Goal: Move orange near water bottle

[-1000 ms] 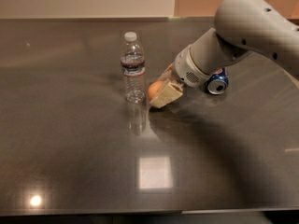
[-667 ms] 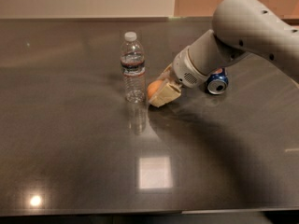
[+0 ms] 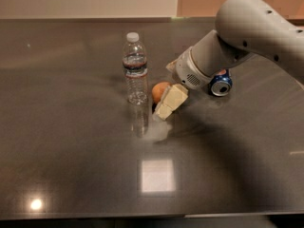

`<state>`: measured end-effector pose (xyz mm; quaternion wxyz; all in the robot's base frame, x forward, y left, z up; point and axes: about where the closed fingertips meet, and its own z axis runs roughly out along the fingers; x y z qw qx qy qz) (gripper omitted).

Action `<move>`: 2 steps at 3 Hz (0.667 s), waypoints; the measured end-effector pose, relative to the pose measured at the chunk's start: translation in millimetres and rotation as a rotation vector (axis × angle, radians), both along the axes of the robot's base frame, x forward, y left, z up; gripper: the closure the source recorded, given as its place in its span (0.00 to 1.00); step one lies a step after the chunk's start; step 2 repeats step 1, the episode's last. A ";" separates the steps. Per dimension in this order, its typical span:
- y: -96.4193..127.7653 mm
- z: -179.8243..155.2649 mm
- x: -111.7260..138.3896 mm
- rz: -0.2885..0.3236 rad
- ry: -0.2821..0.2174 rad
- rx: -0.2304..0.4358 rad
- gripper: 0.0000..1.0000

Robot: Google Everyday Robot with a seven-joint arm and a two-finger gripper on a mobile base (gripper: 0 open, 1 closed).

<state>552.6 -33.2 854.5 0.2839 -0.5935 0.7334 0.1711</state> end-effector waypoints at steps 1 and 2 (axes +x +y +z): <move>0.0 0.0 0.0 0.000 0.000 0.000 0.00; 0.0 0.0 0.0 0.000 0.000 0.000 0.00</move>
Offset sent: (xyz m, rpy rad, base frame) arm 0.0000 0.0000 0.0000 0.0000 0.0000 0.0000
